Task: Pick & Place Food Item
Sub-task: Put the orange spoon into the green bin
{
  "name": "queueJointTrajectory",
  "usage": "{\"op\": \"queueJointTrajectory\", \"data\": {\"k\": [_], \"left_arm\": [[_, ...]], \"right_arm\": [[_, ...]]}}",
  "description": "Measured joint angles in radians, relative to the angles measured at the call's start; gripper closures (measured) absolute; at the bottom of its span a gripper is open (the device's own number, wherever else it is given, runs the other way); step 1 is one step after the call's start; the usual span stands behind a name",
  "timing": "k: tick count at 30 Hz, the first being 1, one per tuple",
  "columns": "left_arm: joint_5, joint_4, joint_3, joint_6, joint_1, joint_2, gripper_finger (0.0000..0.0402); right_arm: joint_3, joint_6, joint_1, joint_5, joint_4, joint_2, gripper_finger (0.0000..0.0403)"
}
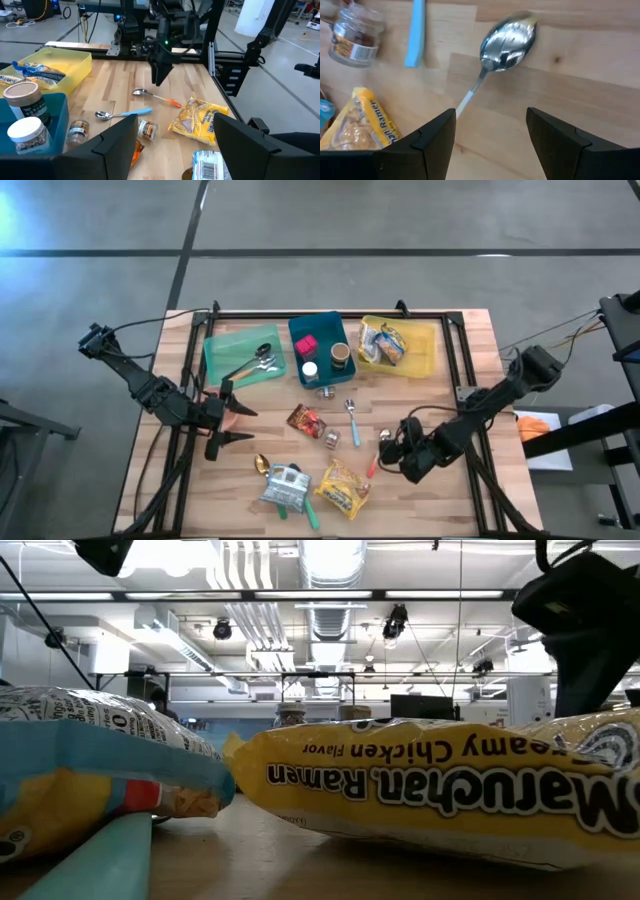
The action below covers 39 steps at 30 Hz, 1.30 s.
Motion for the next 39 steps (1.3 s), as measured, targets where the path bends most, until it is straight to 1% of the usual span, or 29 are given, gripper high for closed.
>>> {"op": "queueJointTrajectory", "data": {"k": [5,8,11,17,20,22,27,29,39], "left_arm": [[0.000,0.003,0.000,0.008,0.000,0.000,0.0136],[0.000,0.006,0.000,0.012,0.000,0.000,0.0136],[-0.001,0.026,0.000,0.027,0.000,0.000,0.0136],[-0.001,0.036,0.000,0.027,0.000,0.000,0.0136],[-0.001,0.036,-0.001,0.027,0.000,0.000,0.0136],[-0.001,0.036,-0.001,0.027,0.000,0.000,0.0136],[-0.001,0.036,-0.001,0.026,0.000,0.000,0.0136],[-0.001,0.036,-0.001,0.026,0.000,0.000,0.0136],[-0.001,0.036,-0.001,0.026,0.000,0.000,0.0136]], "right_arm": [[0.002,0.008,0.001,0.054,0.060,0.062,0.0164],[0.021,0.008,0.001,0.082,0.063,0.087,0.0175],[0.047,0.002,0.001,0.107,0.062,0.108,0.0204],[0.092,-0.056,0.001,0.109,0.061,0.152,0.0277],[0.094,-0.060,0.007,0.104,0.058,0.165,0.0298],[0.094,-0.059,0.012,0.102,0.057,0.172,0.0304],[0.094,-0.068,0.017,0.101,0.057,0.170,0.0305],[0.094,-0.079,0.016,0.103,0.057,0.170,0.0299],[0.093,-0.089,0.016,0.089,0.055,0.201,0.0213]]}}
